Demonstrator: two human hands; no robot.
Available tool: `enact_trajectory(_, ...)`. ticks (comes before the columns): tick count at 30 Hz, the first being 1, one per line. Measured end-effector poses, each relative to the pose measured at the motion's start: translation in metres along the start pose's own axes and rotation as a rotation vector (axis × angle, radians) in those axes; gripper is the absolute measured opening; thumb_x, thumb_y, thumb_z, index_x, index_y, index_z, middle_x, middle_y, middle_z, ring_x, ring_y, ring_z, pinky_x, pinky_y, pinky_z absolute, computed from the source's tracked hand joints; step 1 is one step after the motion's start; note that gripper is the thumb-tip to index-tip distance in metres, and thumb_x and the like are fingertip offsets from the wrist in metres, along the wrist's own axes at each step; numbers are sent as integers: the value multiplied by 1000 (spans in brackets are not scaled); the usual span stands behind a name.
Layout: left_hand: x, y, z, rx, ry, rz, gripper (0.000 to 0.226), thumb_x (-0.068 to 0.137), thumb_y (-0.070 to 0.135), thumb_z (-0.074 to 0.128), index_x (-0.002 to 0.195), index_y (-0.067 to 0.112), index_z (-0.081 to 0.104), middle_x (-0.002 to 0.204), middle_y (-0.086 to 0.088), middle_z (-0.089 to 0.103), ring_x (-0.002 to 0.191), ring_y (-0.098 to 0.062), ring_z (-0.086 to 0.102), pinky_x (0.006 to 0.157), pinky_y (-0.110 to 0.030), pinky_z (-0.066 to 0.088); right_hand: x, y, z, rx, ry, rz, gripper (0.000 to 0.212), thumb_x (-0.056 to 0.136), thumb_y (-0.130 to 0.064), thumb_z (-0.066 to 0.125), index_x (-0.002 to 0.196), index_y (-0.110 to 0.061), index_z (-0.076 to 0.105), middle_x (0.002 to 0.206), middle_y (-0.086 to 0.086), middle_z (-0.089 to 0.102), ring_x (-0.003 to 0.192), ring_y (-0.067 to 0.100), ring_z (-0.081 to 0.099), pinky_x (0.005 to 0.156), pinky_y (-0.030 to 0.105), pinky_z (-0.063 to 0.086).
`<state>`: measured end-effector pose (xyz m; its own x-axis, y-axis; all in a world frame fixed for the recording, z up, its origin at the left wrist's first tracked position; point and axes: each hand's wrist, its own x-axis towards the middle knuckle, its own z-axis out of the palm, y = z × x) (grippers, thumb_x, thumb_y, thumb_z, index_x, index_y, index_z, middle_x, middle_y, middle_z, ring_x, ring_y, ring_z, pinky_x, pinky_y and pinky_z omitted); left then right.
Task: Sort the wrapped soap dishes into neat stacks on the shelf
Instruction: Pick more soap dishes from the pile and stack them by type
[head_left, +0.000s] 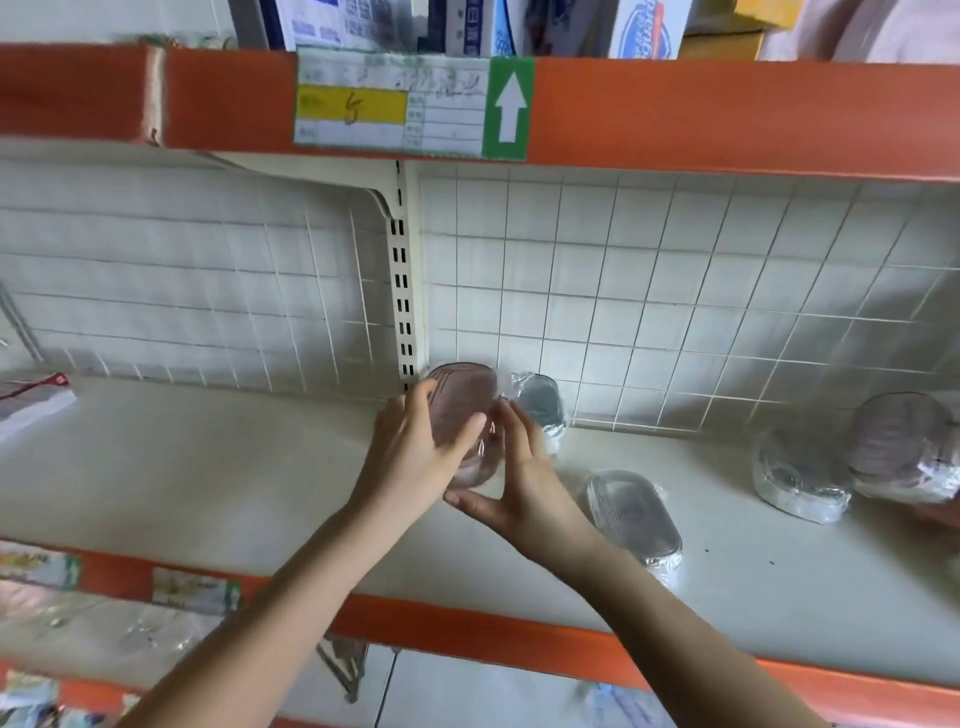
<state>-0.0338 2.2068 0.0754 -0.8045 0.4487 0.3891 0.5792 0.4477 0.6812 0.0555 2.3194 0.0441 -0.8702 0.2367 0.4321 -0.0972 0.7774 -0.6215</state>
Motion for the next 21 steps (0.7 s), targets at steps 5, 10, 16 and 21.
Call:
enact_trajectory(5, 32, -11, -6, -92, -159, 52, 58, 77, 27, 76, 125, 19, 45, 116, 9, 57, 104, 0, 55, 87, -8, 37, 53, 25, 2, -96, 2, 128, 96, 66, -58, 75, 139, -10, 36, 132, 8, 48, 121, 28, 42, 100, 34, 37)
enact_trajectory(10, 69, -34, -6, -91, -250, 19, 71, 69, 12, 82, 129, 17, 44, 119, 0, 59, 108, -16, 59, 97, -25, 45, 85, 35, -4, -237, -96, 195, 67, 77, -53, 70, 122, -8, 48, 121, 11, 55, 115, 31, 47, 91, 34, 35)
enact_trajectory(16, 89, -50, 7, -131, -237, -2, 66, 70, 11, 80, 127, 16, 47, 121, -4, 58, 109, -20, 58, 99, -38, 45, 102, 41, -2, -280, -115, 240, 71, 77, -59, 66, 124, -10, 47, 121, 9, 57, 114, 29, 50, 88, 36, 40)
enact_trajectory(21, 92, -57, 16, -213, -247, -33, 63, 73, 6, 77, 128, 13, 46, 117, -1, 56, 107, -17, 55, 93, -25, 42, 110, 39, 1, -364, -132, 232, 56, 85, -54, 59, 119, -11, 52, 119, 10, 56, 113, 30, 48, 90, 37, 40)
